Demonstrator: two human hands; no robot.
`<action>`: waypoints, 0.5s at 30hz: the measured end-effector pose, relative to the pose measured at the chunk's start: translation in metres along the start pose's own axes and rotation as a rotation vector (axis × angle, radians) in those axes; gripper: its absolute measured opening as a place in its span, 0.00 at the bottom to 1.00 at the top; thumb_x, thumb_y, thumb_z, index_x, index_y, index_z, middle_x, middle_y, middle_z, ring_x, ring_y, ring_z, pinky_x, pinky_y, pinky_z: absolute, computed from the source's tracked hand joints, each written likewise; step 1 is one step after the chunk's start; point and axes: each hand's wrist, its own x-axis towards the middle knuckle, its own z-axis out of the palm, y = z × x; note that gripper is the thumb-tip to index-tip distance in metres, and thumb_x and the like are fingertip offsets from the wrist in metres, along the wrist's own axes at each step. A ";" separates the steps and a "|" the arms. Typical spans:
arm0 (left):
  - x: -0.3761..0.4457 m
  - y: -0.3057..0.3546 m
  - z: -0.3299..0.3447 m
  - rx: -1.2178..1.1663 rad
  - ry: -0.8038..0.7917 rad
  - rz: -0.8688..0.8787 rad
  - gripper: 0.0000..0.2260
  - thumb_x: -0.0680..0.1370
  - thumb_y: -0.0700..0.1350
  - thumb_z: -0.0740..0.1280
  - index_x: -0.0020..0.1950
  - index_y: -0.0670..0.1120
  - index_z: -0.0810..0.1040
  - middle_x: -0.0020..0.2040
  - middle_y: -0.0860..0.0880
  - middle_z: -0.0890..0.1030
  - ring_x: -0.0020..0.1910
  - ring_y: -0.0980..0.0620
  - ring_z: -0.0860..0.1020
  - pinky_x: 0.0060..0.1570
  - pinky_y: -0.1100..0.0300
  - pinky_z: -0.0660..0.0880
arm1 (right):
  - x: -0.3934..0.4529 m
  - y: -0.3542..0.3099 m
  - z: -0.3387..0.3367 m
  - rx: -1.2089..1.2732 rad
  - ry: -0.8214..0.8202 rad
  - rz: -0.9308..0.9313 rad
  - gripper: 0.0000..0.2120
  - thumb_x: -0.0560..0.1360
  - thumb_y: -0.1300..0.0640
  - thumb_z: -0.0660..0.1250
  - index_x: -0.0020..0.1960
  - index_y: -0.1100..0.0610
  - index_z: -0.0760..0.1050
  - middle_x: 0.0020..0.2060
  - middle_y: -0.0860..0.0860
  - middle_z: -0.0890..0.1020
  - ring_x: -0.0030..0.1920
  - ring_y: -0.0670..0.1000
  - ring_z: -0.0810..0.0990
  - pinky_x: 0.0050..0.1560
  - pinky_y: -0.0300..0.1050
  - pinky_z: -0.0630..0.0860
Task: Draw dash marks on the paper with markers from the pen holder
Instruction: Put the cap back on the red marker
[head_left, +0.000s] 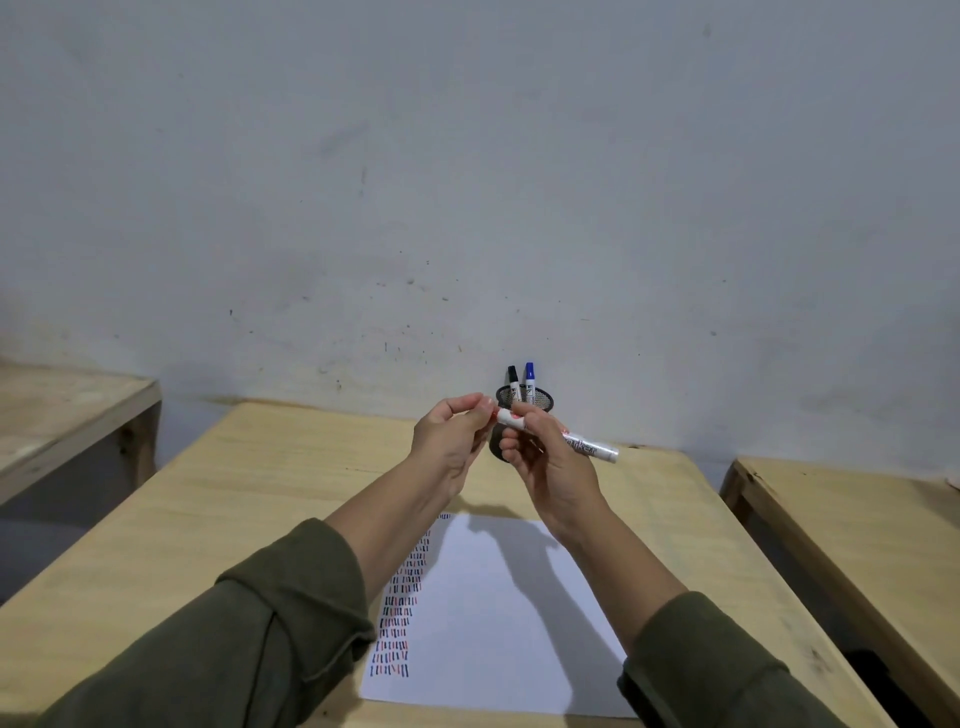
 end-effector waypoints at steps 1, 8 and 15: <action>0.000 -0.001 -0.001 0.020 0.011 0.003 0.05 0.75 0.36 0.66 0.43 0.45 0.75 0.39 0.47 0.79 0.35 0.57 0.78 0.33 0.72 0.77 | -0.001 0.001 -0.002 -0.021 -0.020 0.014 0.07 0.78 0.64 0.60 0.50 0.61 0.76 0.37 0.55 0.79 0.34 0.47 0.78 0.39 0.37 0.78; 0.019 0.009 -0.010 -0.008 0.024 -0.005 0.04 0.78 0.37 0.63 0.46 0.46 0.75 0.43 0.48 0.81 0.37 0.55 0.76 0.45 0.61 0.74 | -0.004 -0.018 -0.014 -0.046 -0.350 0.205 0.34 0.63 0.50 0.73 0.67 0.58 0.71 0.60 0.57 0.80 0.57 0.55 0.80 0.56 0.47 0.77; 0.041 0.022 0.001 0.342 -0.159 0.036 0.05 0.75 0.44 0.69 0.49 0.47 0.77 0.47 0.48 0.82 0.46 0.54 0.79 0.54 0.60 0.73 | 0.020 -0.032 -0.019 -0.172 -0.128 0.070 0.06 0.76 0.64 0.63 0.52 0.60 0.76 0.46 0.60 0.82 0.38 0.52 0.82 0.40 0.41 0.80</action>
